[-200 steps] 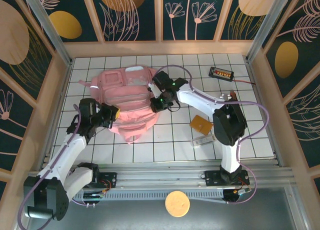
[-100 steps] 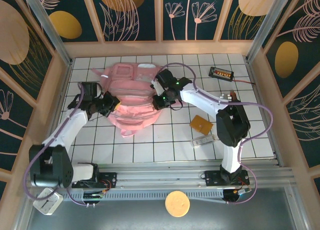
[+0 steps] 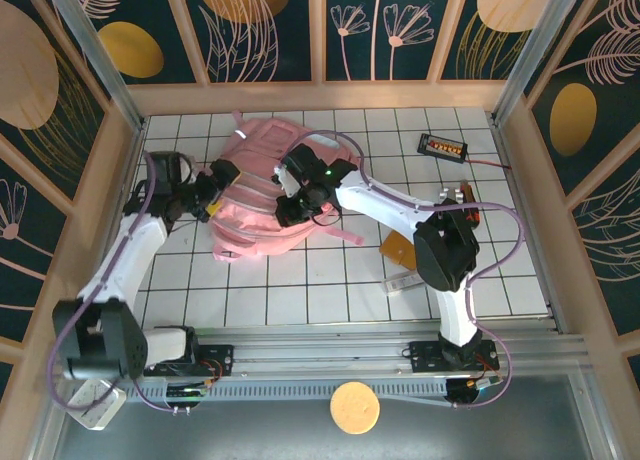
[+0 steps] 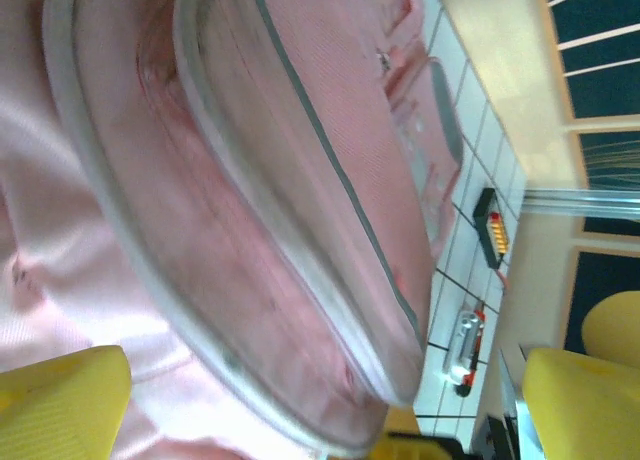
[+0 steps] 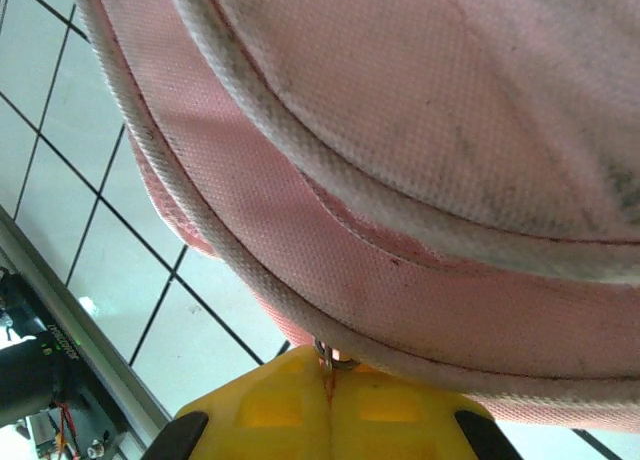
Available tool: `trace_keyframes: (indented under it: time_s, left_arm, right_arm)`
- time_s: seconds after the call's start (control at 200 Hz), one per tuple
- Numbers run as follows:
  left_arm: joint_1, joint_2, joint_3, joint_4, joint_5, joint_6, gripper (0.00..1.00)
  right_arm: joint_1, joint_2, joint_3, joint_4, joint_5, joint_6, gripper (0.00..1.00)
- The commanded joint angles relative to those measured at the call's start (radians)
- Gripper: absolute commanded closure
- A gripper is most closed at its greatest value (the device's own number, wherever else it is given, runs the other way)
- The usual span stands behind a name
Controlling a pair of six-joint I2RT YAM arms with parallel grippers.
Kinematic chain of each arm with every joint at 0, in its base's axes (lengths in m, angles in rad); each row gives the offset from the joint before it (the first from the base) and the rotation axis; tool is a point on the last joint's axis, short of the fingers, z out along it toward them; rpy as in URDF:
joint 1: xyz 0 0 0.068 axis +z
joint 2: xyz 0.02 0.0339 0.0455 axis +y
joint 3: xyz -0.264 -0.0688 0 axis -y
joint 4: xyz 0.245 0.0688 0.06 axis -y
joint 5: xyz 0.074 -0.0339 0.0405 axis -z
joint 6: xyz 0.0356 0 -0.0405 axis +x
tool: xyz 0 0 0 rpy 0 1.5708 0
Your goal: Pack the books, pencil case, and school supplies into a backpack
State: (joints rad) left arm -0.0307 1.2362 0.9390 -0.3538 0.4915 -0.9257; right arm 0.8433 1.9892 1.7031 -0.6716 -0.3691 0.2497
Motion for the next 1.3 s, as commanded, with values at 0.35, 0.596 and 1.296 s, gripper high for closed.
trace_keyframes:
  time_s: [0.35,0.596,1.296]
  left_arm:
    - [-0.11,-0.134,-0.185,0.242,0.084,-0.365,0.01]
    - [-0.188,-0.042,-0.199,0.342,0.061,-0.426,0.14]
    - [-0.189,0.017,-0.285,0.4,-0.04,-0.441,0.95]
  right_arm:
    - [0.003,-0.016,0.049,0.001,-0.074,-0.042,1.0]
    - [0.02,-0.019,0.05,0.004,-0.073,-0.034,1.0]
    - [0.082,0.006,0.085,-0.036,-0.031,-0.034,1.0]
